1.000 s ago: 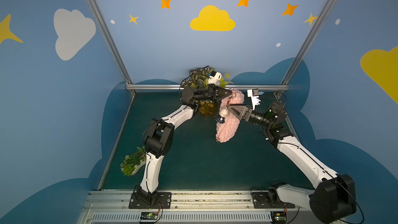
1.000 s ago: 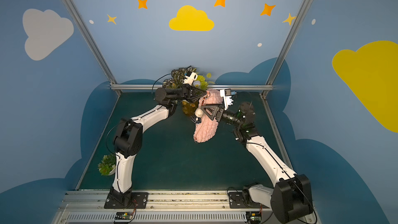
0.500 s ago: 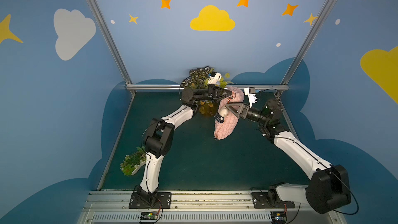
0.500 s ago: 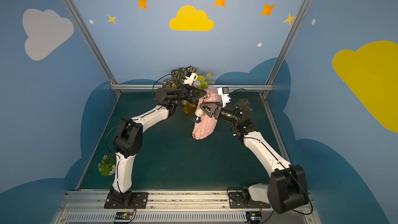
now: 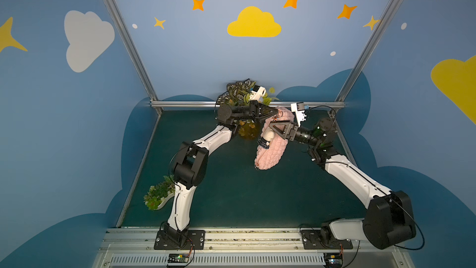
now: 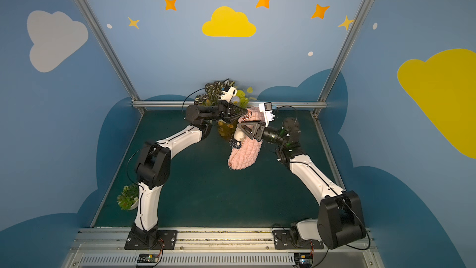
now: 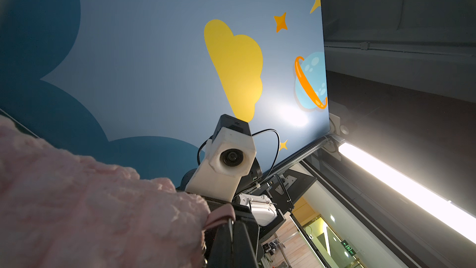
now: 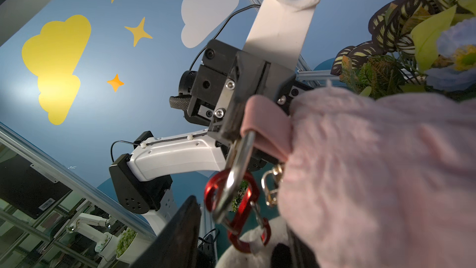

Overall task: Remove the decoration from the bag
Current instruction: Remove the decoration item from the bag.

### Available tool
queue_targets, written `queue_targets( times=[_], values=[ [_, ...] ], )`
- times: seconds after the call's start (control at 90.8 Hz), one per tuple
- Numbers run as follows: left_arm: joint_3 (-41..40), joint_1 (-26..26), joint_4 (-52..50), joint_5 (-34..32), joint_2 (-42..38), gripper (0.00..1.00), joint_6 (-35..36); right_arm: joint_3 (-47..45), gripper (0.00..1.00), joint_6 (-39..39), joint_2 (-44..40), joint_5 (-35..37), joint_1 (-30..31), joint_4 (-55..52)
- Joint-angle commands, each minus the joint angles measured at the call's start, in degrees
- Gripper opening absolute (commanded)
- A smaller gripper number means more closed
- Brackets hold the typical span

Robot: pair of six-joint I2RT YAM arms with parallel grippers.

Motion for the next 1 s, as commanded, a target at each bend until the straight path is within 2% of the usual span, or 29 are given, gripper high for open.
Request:
queue_targets(
  times=[0.0, 0.617, 0.991],
  values=[
    [3.3, -0.3, 3.9, -0.1, -1.1, 0.02, -0.8, 2.3, 0.56, -1.3, -0.2, -2.7, -0.5, 3.3],
    [11.1, -1.1, 3.9, 0.6, 0.8, 0.02, -6.3, 4.1, 0.44, -1.7, -1.6, -7.9, -1.2, 7.5],
    [11.4, -1.7, 3.9, -0.1, 1.8, 0.02, -6.3, 4.0, 0.44, 1.0, -1.5, -4.1, -1.5, 10.3]
  ],
)
